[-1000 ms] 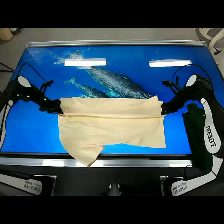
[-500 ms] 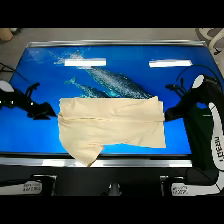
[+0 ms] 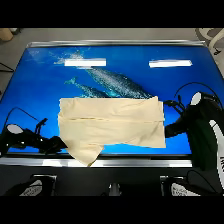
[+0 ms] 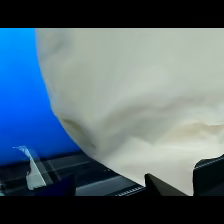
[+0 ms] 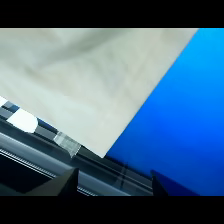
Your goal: Fold the shirts.
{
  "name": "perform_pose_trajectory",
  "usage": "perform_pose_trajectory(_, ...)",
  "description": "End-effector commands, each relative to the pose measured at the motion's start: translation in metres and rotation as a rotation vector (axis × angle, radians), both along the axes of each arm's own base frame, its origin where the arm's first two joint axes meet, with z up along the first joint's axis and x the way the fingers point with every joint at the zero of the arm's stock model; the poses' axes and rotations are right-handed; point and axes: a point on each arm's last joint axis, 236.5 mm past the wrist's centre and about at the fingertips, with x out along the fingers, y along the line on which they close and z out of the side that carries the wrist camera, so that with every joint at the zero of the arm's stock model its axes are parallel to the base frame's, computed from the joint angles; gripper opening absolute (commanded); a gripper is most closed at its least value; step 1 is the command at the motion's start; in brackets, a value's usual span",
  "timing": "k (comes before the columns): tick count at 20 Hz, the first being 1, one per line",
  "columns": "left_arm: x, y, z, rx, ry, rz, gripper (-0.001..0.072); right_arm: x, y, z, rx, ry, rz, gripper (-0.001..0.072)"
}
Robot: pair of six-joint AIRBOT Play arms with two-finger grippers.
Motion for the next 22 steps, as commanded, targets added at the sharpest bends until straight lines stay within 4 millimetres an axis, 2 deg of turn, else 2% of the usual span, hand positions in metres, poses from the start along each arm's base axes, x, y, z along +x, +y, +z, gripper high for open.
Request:
perform_pose_trajectory(1,-0.001,-0.006,-0.015,-0.005,-0.016,0.059,0.0471,-0.002,-0.001,0.000,-0.010,-0.011,0.001,0.0488)
perform_pose_trajectory(3,0.001,-0.017,-0.017,-0.027,-0.009,0.051,0.0456,-0.005,-0.006,-0.003,-0.031,-0.004,-0.004,0.0491)
perform_pose_trajectory(5,0.000,-0.033,-0.017,-0.046,-0.010,0.020,0.0455,-0.022,-0.013,-0.013,-0.065,0.050,0.009,0.0512)
perform_pose_trajectory(6,-0.003,-0.039,-0.017,-0.047,-0.009,-0.009,0.0442,-0.034,-0.015,-0.019,-0.071,0.087,0.015,0.0572)
perform_pose_trajectory(7,-0.006,-0.043,-0.017,-0.046,-0.010,-0.029,0.0347,-0.044,-0.013,-0.025,-0.067,0.115,0.020,0.0577)
perform_pose_trajectory(9,-0.005,-0.044,-0.018,-0.042,-0.010,-0.028,0.0228,-0.054,-0.006,-0.035,-0.043,0.132,0.011,0.0577)
perform_pose_trajectory(10,-0.005,-0.043,-0.018,-0.042,-0.010,-0.027,0.0105,-0.054,-0.002,-0.039,-0.029,0.124,-0.001,0.0576)
perform_pose_trajectory(11,-0.005,-0.043,-0.018,-0.042,-0.011,-0.027,0.0029,-0.053,0.003,-0.044,-0.012,0.112,-0.021,0.0575)
perform_pose_trajectory(13,-0.005,-0.043,-0.018,-0.042,-0.012,-0.028,0.0029,-0.046,0.017,-0.051,0.031,0.075,-0.067,0.0565)
perform_pose_trajectory(16,-0.005,-0.043,-0.017,-0.042,-0.012,-0.027,0.0028,-0.036,0.021,-0.056,0.037,0.036,-0.123,0.0525)
perform_pose_trajectory(19,-0.003,-0.043,-0.017,-0.041,-0.015,-0.026,0.0028,-0.032,0.034,-0.057,0.083,0.027,-0.168,0.0521)
perform_pose_trajectory(21,-0.001,-0.043,-0.016,-0.040,-0.023,-0.025,0.0028,-0.035,0.034,-0.062,0.072,0.032,-0.197,0.0438)
perform_pose_trajectory(22,0.001,-0.043,-0.015,-0.039,-0.028,-0.025,0.0028,-0.035,0.034,-0.064,0.072,0.029,-0.199,0.0366)
